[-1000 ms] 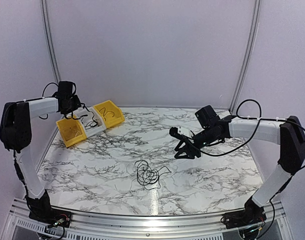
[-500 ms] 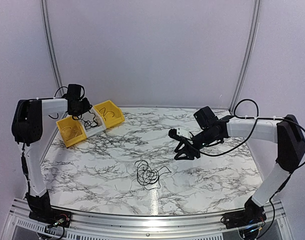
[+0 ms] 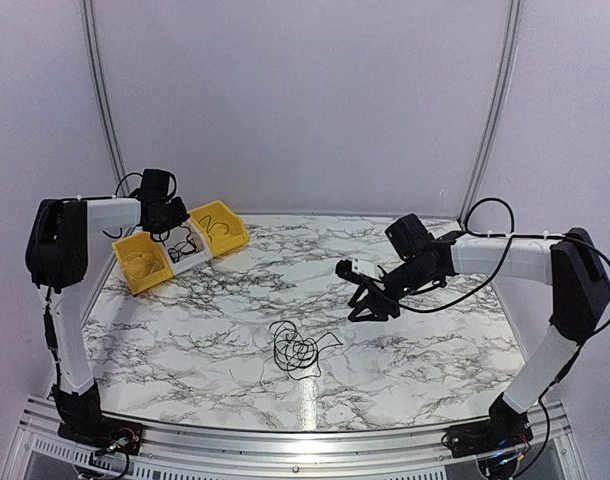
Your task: Untangle the cables
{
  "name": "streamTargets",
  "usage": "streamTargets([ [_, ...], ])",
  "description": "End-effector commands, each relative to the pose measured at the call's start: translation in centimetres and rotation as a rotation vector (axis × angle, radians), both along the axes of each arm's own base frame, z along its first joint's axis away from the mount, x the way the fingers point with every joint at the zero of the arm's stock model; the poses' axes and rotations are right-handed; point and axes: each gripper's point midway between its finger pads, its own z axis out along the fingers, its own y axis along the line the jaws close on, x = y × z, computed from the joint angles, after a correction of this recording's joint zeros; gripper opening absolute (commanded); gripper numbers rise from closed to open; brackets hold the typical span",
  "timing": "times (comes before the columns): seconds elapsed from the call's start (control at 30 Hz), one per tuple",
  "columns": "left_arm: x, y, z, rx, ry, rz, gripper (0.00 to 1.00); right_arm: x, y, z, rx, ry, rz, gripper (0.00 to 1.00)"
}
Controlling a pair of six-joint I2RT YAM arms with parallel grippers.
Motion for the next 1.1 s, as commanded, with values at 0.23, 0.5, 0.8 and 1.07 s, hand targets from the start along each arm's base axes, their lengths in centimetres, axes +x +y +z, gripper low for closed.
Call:
streamTargets([
  [0.23, -5.5, 0.3, -0.5, -0.044, 0.12, 0.001, 0.07, 0.2, 0.7, 1.6, 0.01, -0.039, 0.025, 0.43],
  [0.5, -6.9, 0.5, 2.4, -0.044, 0.093, -0.006, 0.4, -0.1, 0.7, 1.9, 0.015, -0.042, 0.031, 0.43],
  [0.8, -8.5, -1.0, 4.1, 0.012, 0.066, -0.131, 0.52, -0.2, 0.8, 1.7, 0.01, -0.041, 0.038, 0.43],
  [1.07, -9.9, -11.0, 4.2, 0.032, 0.031, -0.424, 0.48, -0.3, 0.9, 1.6, 0.01, -0.038, 0.04, 0.43],
])
